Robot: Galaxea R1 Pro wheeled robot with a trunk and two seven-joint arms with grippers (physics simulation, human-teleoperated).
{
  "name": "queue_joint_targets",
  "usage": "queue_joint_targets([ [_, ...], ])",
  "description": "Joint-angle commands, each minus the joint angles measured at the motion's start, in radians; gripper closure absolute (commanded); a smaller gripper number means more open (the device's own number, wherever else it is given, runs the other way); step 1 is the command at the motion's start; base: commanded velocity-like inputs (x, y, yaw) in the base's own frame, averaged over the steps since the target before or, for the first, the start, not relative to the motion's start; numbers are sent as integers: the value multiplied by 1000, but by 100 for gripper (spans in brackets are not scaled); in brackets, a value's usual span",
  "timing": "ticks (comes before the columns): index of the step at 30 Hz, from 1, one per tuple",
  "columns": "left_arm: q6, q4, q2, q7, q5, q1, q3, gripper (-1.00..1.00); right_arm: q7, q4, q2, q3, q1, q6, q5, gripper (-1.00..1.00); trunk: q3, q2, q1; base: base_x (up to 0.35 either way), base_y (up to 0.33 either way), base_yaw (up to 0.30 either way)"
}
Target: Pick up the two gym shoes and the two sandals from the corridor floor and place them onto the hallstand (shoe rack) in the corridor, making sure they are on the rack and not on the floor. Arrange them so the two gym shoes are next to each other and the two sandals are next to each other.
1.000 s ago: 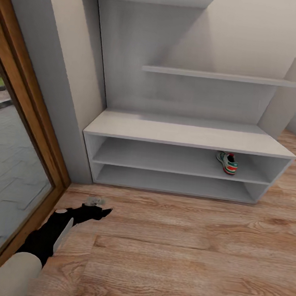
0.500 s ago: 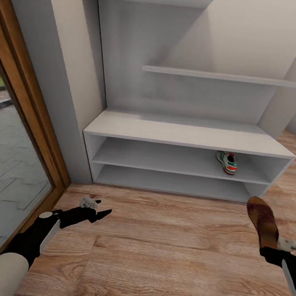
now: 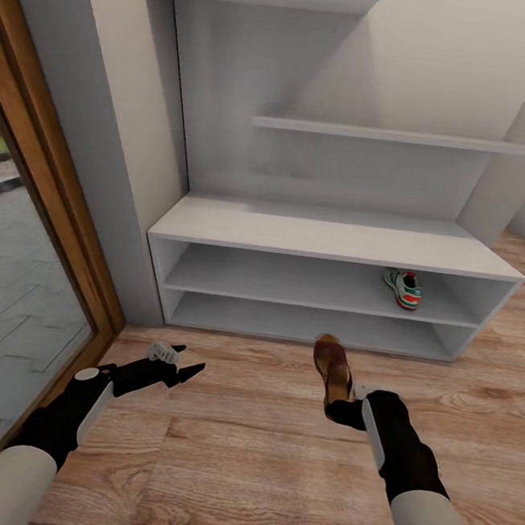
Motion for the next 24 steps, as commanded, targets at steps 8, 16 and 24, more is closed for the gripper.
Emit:
queue_joint_targets([
  [8, 6, 1, 3, -73, 3, 1, 1, -100, -3, 2, 15, 1, -5, 3, 5, 100, -1, 0, 0, 0, 0, 0],
  [16, 2, 4, 3, -197, -1, 3, 1, -100, -5, 1, 18, 1, -8, -2, 4, 100, -1, 0, 0, 0, 0, 0],
  [24, 3, 7, -2, -206, -91, 4, -1, -100, -6, 2, 21, 1, -107, -3, 4, 100, -1, 0, 0, 0, 0, 0],
])
